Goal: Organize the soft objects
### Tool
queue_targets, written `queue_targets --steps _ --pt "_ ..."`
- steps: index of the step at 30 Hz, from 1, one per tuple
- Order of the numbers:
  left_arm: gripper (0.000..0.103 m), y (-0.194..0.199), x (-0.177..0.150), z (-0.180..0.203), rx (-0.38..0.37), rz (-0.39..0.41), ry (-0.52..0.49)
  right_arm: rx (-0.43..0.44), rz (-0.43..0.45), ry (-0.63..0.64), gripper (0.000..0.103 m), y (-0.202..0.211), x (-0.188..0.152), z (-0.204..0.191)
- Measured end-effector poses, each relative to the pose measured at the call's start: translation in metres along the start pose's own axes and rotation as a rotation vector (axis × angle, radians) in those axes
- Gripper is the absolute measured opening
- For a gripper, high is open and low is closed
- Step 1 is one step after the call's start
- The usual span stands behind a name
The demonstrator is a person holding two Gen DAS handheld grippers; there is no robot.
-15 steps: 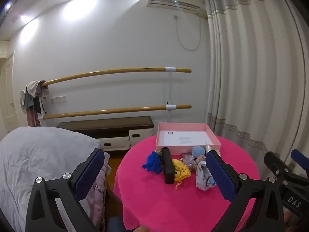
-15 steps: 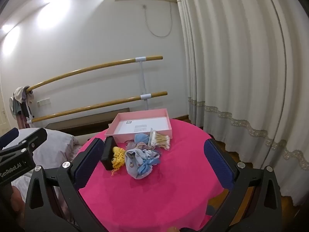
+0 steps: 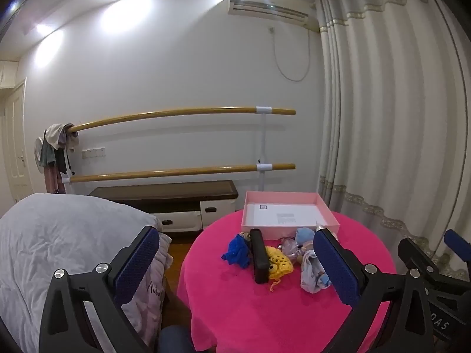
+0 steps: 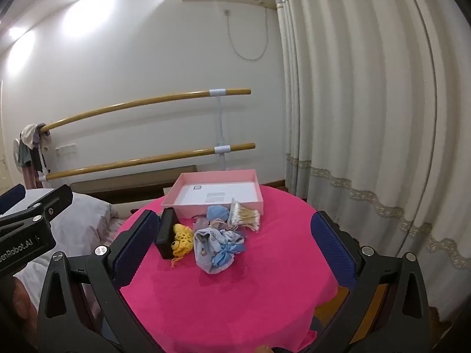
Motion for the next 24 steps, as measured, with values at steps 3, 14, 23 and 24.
queue_targets --steps 3,14,23,24 --pt "0.103 0.0093 -0.0041 -0.0069 0.016 0.016 0.026 0.001 0.000 -0.005 0.103 0.0019 0.0019 0.0006" --pt "0.103 0.0139 -0.0029 -0.0090 0.016 0.025 0.038 -0.007 0.017 -0.009 0.103 0.0059 0.0069 0.0019" --pt "0.103 0.0149 -0.0034 -0.0113 0.006 0.018 0.045 -0.010 0.022 -0.011 0.103 0.0054 0.0057 0.0020" --pt "0.103 0.0152 -0.0034 -0.0118 0.005 0.019 0.047 -0.011 0.023 -0.011 0.103 0.0056 0.0061 0.0024"
Point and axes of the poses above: each gripper's, at about its wrist camera, not at the fingertips, and y roughly against the way its jaws point, z to its right, x to its top, the point moved 2 cm from there along -y, roughly the way its jaws point, and after that the axes turned 13 degrees about -y, right-handed, at the moved point
